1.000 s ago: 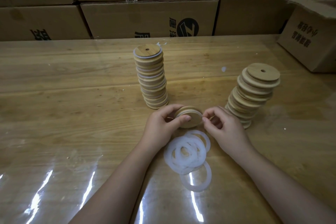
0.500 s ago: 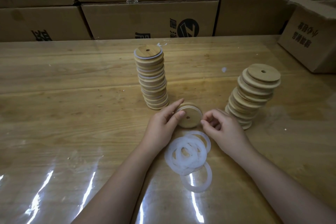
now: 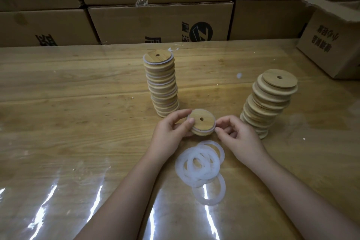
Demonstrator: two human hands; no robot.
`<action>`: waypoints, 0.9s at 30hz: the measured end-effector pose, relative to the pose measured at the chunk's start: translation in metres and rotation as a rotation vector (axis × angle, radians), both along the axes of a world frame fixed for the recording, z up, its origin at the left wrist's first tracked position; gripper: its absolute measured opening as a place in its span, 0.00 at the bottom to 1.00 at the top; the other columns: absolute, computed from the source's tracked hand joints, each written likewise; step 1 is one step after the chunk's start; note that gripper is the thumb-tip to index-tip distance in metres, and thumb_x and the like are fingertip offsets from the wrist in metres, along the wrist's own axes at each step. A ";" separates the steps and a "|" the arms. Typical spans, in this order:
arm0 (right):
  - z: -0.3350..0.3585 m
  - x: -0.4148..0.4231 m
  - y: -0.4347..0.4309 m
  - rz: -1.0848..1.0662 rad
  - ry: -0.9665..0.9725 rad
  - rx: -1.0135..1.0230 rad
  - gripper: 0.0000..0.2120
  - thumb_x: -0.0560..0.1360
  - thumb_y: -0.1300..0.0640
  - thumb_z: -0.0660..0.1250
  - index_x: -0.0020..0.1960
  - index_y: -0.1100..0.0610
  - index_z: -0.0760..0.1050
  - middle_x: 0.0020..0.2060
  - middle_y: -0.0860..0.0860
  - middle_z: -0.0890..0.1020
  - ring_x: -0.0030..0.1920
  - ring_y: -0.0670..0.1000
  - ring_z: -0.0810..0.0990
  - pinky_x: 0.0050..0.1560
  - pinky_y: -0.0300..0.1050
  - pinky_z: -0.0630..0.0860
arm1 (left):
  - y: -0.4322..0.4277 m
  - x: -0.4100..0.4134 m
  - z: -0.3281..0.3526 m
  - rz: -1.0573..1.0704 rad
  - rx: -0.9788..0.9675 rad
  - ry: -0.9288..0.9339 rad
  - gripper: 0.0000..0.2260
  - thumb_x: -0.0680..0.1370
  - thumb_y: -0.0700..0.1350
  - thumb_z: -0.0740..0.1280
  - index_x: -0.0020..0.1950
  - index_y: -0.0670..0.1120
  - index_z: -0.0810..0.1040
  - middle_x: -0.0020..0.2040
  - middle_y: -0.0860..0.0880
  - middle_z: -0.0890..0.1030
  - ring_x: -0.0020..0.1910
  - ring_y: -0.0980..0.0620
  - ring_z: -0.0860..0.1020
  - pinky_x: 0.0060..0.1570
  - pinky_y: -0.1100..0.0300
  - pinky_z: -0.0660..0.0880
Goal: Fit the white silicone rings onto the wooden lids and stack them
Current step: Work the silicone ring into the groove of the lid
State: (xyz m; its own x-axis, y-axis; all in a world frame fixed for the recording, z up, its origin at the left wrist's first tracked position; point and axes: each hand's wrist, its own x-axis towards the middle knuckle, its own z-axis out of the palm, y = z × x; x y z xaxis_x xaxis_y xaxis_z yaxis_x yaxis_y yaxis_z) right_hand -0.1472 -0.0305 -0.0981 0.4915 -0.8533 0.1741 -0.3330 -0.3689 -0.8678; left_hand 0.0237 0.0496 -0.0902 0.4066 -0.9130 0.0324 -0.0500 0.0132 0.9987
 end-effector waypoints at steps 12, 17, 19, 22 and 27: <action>0.002 0.000 0.000 0.008 -0.105 0.033 0.02 0.74 0.57 0.68 0.44 0.50 0.76 0.37 0.50 0.81 0.39 0.52 0.79 0.41 0.46 0.77 | 0.004 -0.003 0.005 -0.076 0.048 -0.029 0.24 0.71 0.40 0.73 0.66 0.47 0.73 0.46 0.45 0.85 0.49 0.55 0.82 0.55 0.63 0.75; 0.001 0.000 0.000 0.040 -0.145 0.038 0.04 0.75 0.57 0.66 0.42 0.50 0.76 0.33 0.44 0.81 0.36 0.45 0.78 0.38 0.43 0.76 | 0.005 -0.008 0.005 -0.013 0.016 -0.117 0.15 0.73 0.45 0.73 0.59 0.50 0.78 0.40 0.39 0.81 0.42 0.52 0.78 0.49 0.58 0.75; 0.000 0.001 0.001 0.065 -0.217 0.074 0.06 0.75 0.59 0.66 0.42 0.50 0.76 0.32 0.45 0.81 0.35 0.44 0.79 0.38 0.40 0.75 | 0.007 -0.009 0.009 0.007 -0.018 -0.086 0.14 0.71 0.44 0.74 0.56 0.49 0.79 0.43 0.34 0.80 0.42 0.50 0.77 0.48 0.54 0.74; 0.001 0.000 0.003 0.110 -0.283 0.070 0.08 0.76 0.61 0.65 0.44 0.47 0.77 0.36 0.50 0.82 0.36 0.46 0.80 0.39 0.40 0.77 | 0.012 -0.009 0.015 0.034 -0.078 -0.012 0.16 0.68 0.45 0.76 0.53 0.44 0.80 0.37 0.39 0.79 0.39 0.51 0.76 0.44 0.57 0.72; 0.001 0.000 0.004 0.149 -0.343 0.063 0.08 0.77 0.62 0.62 0.48 0.49 0.76 0.41 0.48 0.83 0.36 0.47 0.80 0.37 0.37 0.76 | 0.019 -0.008 0.021 0.127 -0.154 0.039 0.11 0.67 0.45 0.72 0.49 0.47 0.83 0.43 0.38 0.80 0.43 0.47 0.76 0.47 0.53 0.73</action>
State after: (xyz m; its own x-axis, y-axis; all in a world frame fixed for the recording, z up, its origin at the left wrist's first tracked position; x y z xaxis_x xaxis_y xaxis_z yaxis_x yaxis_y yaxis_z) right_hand -0.1473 -0.0264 -0.0967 0.5331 -0.7911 0.2998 0.0342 -0.3339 -0.9420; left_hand 0.0153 0.0687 -0.0690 0.5217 -0.8398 0.1499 -0.0223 0.1623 0.9865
